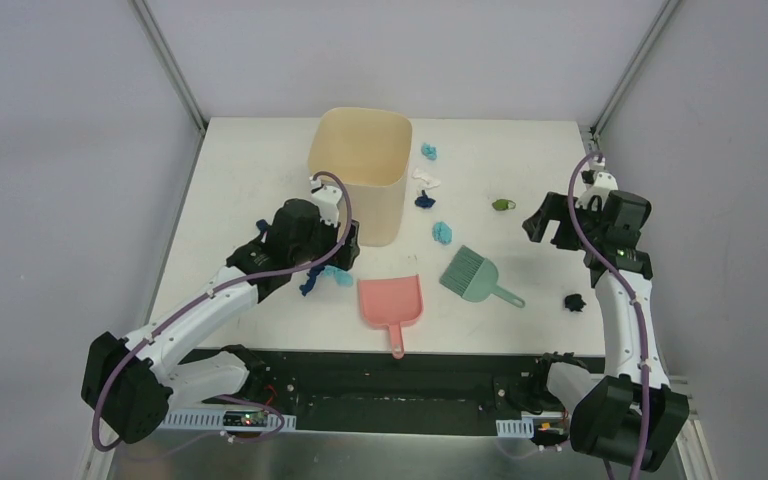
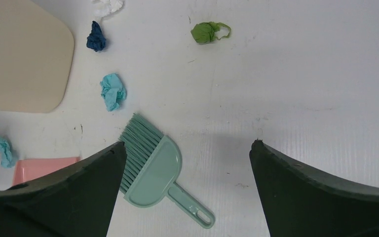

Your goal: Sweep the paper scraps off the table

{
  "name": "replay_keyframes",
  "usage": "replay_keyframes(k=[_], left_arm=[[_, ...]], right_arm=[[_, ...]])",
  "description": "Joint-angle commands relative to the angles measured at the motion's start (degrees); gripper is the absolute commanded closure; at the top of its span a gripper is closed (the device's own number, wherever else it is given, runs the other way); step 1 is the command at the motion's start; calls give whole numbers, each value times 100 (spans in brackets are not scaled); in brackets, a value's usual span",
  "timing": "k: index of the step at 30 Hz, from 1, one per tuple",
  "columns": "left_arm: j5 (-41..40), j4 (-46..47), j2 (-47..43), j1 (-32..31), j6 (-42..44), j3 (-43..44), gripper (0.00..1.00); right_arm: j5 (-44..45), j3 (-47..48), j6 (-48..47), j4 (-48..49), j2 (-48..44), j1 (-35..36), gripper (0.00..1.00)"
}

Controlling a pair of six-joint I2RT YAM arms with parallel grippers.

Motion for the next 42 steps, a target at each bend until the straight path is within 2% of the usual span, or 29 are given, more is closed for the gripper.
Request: replay_keyframes(k=[1,10,15,20,24,27,36,42], left_arm=[[-189,521,-368,-19,-409,-207,17],[-322,-201,260,-19,-615,290,24],[-111,-238,348,-19,-544,337,25],[-171,-155,339,-19,-505,284,25],[-165,-151,383,-19,-497,301,25],[-161,-140,388,-19,-485,302,25],[355,-62,358,-19,-401,293,30],[356,-73,412,-19,-398,302,30]], right_arm=[[79,-122,-67,437,-60,-12,0],[-1152,-116,-2168,-474,-112,117,1],[124,85,-3244,-1307,154,1019,27],[582,-380,-4097,-1633,460,1256,31],[850,-678,-4505,-1719,564,1268,43],[835,-808,-4627,-1755,567,1407,48],[828,-1223,-4821,-1450,513,1719,48],[851,-1345,-4879,-1052,717,1796,48]])
